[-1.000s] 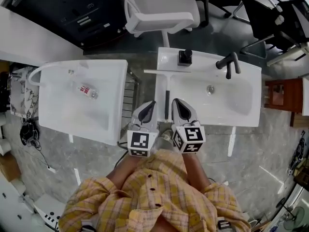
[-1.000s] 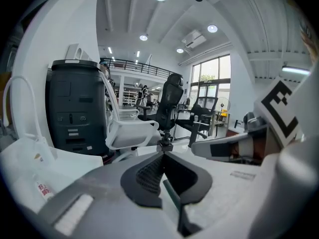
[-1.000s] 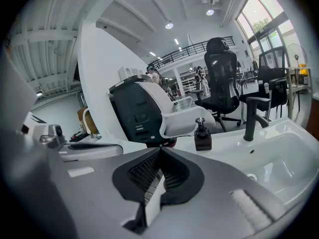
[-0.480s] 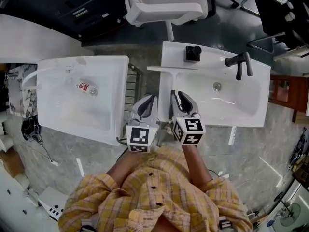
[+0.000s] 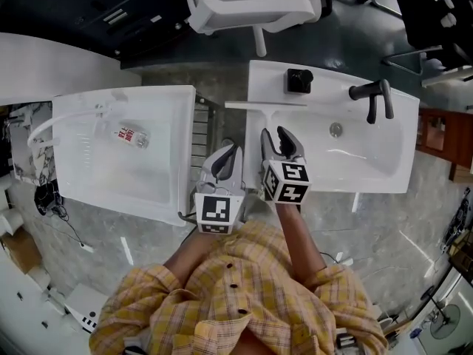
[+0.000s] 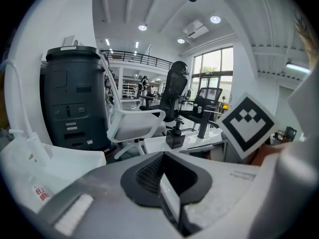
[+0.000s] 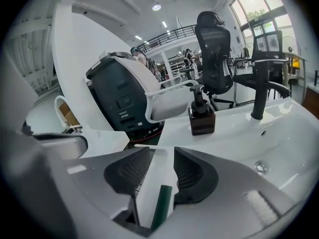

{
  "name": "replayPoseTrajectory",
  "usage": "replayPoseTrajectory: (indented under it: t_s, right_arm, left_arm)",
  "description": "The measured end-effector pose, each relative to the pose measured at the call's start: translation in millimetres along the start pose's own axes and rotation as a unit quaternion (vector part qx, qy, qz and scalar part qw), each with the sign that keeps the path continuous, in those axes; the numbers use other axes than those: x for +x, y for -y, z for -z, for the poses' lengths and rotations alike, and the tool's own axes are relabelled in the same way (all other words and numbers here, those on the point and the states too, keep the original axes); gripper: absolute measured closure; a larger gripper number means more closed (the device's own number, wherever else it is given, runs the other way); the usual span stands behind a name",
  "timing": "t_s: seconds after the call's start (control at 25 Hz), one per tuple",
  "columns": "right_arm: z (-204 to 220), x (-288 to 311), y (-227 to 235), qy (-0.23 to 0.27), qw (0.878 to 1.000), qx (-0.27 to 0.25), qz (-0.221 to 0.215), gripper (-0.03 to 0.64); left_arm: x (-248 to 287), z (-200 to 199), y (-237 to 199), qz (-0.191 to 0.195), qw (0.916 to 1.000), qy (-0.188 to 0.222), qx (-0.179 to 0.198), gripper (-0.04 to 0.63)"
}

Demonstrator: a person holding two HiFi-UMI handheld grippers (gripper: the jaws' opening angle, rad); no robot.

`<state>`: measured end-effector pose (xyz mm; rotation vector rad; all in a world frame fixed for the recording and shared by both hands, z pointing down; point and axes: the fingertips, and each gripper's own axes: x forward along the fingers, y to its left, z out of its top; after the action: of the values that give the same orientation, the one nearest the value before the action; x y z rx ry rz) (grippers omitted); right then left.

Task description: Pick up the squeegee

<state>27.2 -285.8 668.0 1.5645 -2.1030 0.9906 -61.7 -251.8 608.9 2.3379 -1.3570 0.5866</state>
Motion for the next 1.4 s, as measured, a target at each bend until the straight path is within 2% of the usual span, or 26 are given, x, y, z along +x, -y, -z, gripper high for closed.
replayPoseTrajectory:
  t_s: [0.32, 0.88, 1.04, 1.24, 1.4]
  right_arm:
    - [16.6, 22.5, 13.1, -0.025, 0.999, 0.017, 0.025, 0.472]
    - [25.7, 52.4, 20.3, -0.049, 0.998, 0.009, 0.049, 0.477]
    - [28.5, 59.4, 21.2, -0.058, 0.996, 0.002, 0.062, 0.491]
    - [34.4, 61.0, 24.2, -0.066, 0.994, -0.006, 0.083, 0.524]
    - [35.8, 57.9, 21.7, -0.074, 0.994, -0.012, 0.081, 0.532]
  left_arm:
    - [5.3, 10.8, -7.1, 0.0, 0.9999, -0.014, -0.008, 0.595]
    - [12.8, 21.4, -13.0, 0.003, 0.9995, -0.026, -0.019, 0.595]
    - [13.6, 20.5, -15.7, -0.003, 0.9993, -0.025, -0.028, 0.595]
    - [12.8, 21.8, -15.3, 0.001, 0.9996, -0.026, -0.012, 0.597]
    - [8.4, 17.2, -19.1, -0.008, 0.9997, -0.019, -0.014, 0.595]
